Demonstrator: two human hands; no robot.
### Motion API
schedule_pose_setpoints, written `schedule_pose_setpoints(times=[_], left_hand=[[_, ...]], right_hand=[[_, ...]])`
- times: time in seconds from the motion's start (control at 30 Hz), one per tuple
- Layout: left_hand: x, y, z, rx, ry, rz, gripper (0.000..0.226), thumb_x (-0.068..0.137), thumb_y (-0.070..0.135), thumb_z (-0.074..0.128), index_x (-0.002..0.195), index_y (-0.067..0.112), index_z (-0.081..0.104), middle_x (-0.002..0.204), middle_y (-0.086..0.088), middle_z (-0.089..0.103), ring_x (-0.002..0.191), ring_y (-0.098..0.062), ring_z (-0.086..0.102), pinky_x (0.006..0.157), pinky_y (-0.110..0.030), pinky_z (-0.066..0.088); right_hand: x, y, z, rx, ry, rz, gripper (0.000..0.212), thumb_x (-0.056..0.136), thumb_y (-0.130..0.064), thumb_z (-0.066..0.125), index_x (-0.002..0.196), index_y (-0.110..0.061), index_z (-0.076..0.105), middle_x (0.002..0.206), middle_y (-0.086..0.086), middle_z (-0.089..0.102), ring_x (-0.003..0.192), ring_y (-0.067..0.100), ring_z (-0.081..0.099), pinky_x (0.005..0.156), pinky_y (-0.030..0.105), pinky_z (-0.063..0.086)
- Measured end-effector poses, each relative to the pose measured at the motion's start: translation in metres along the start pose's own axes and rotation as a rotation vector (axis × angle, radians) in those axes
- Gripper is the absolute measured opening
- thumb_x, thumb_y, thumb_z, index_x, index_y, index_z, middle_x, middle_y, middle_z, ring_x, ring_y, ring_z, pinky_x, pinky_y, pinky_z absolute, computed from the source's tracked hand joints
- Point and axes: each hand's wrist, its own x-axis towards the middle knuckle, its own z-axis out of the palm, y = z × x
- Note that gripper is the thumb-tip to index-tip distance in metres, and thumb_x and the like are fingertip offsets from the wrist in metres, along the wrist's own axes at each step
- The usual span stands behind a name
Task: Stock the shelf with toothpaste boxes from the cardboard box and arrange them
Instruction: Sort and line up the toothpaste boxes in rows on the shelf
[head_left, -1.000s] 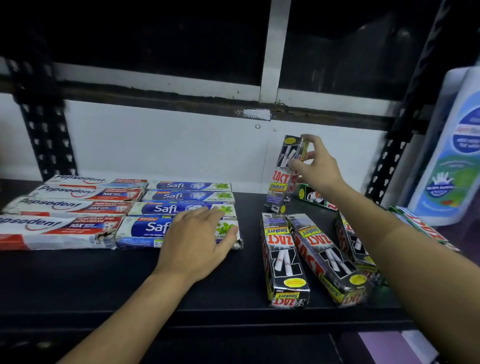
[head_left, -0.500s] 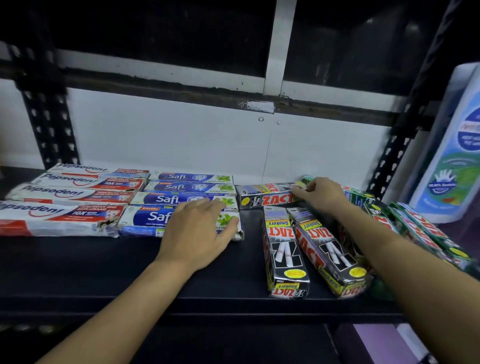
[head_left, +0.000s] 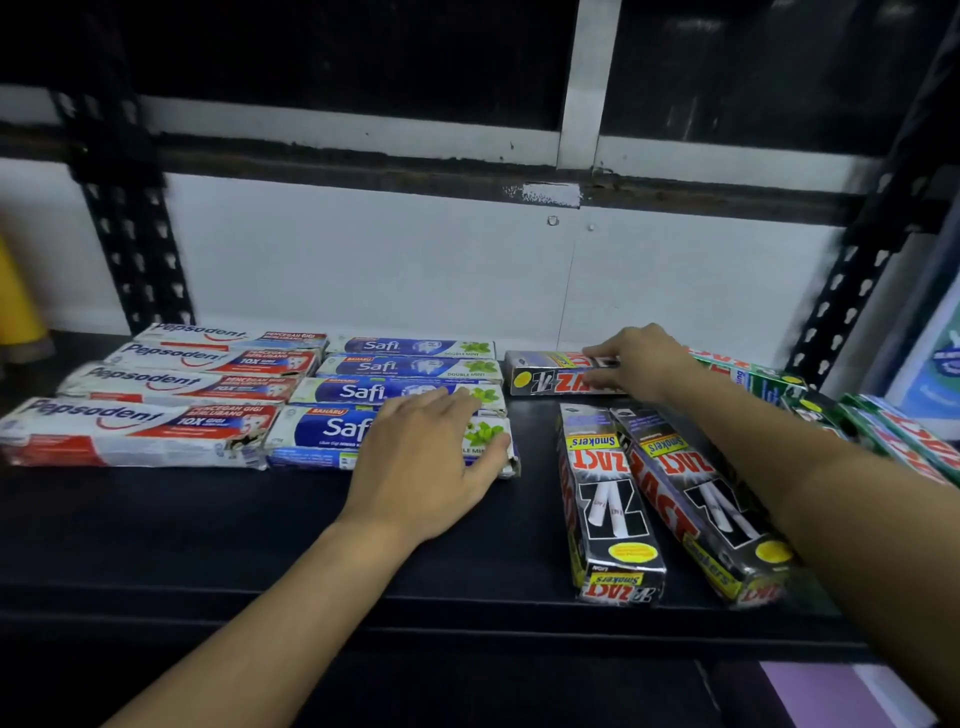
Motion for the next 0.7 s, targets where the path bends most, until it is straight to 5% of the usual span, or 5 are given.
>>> schedule_pose_setpoints(times=[0.7], left_hand=[[0.0,0.001,0.0,0.004,0.017,-0.012,0.055,0.092,0.063,0.039,0.124,0.026,0.062,0.116,0.007,0.067,0.114,-0.015,0.058,0.103,-0.036,0.037]], right_hand=[[0.015,-0.012,0.006,-0.049,0.07,0.027,0.051,0.086,-0.054,0.064,0.128,-0.024,0.065,0.121,0.008,0.069,0.103,0.027,0.063,0.083,0.032,0.05]])
